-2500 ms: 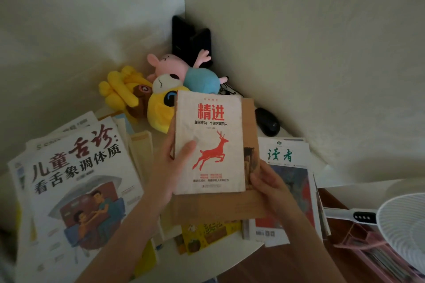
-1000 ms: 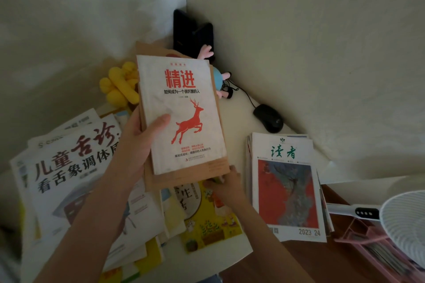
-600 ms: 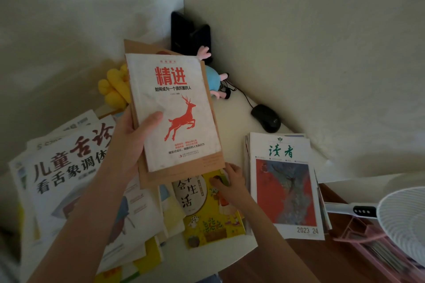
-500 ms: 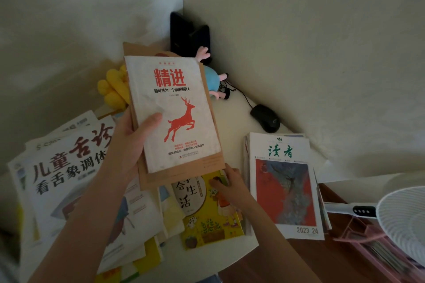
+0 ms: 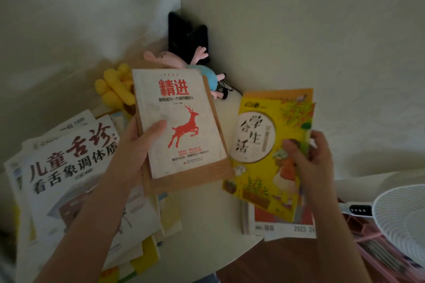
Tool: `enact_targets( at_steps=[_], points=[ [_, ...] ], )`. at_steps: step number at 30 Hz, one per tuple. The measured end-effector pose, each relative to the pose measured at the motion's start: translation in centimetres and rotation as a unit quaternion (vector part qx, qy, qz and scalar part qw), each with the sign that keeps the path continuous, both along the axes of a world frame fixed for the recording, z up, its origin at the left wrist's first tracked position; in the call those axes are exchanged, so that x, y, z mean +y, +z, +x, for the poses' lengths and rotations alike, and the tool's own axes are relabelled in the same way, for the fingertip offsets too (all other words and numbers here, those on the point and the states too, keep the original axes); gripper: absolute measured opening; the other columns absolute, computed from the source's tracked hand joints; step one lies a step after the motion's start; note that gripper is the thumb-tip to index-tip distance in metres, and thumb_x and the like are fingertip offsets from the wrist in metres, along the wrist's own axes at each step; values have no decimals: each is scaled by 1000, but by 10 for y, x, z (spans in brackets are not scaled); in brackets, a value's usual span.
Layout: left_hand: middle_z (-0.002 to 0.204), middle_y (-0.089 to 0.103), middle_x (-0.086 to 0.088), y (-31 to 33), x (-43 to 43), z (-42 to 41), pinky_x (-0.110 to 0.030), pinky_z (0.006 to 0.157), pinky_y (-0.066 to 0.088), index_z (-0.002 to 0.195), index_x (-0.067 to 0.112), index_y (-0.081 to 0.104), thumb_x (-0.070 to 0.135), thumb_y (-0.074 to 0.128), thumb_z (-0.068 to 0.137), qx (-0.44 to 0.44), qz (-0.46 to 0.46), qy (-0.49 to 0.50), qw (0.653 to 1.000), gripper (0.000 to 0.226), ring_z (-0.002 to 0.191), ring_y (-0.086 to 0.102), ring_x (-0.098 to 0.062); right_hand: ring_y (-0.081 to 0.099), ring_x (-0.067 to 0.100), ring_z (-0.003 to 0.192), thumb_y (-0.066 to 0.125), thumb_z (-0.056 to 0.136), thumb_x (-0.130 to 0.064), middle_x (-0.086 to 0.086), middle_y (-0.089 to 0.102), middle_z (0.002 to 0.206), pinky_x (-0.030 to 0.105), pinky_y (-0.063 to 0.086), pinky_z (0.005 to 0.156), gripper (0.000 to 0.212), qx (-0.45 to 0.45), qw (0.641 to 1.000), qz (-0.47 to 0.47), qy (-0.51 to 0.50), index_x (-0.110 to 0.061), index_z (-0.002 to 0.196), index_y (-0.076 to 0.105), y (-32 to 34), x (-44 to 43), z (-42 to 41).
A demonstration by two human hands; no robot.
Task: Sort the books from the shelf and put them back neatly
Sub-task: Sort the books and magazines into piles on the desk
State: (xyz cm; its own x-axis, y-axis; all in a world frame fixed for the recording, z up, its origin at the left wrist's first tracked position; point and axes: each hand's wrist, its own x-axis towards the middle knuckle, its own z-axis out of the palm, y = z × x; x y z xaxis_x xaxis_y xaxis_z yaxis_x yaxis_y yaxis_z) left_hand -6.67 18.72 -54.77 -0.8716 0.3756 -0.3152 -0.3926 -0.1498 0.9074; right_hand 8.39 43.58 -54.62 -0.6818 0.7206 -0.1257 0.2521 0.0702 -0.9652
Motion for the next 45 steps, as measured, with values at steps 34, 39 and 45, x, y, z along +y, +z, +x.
enact_targets(
  at_steps=[34,39,45],
  points=[
    [93,73,8,-47,53,44,-18,62,55,103,25,61,11,77,76,40,-94,2,995,35,85,71,-9,66,24,104,55,90,-5,5,61,122,41,58,79,57,41,983,-144,102,-20,138,28,-56,-38,-19],
    [100,73,9,-39,48,44,-28,75,56,105,36,61,35,59,89,1,-76,56,996,16,90,70,-10,64,30,82,58,92,-10,13,69,104,47,55,76,37,49,981,-188,-17,-17,127,49,-59,-32,-13],
    [121,65,10,-32,29,25,-34,101,44,119,34,58,45,49,93,-43,-60,72,995,30,108,61,-6,68,22,82,53,93,-13,3,71,98,42,57,74,28,119,947,-293,-54,-26,117,59,-47,0,3]
  ],
)
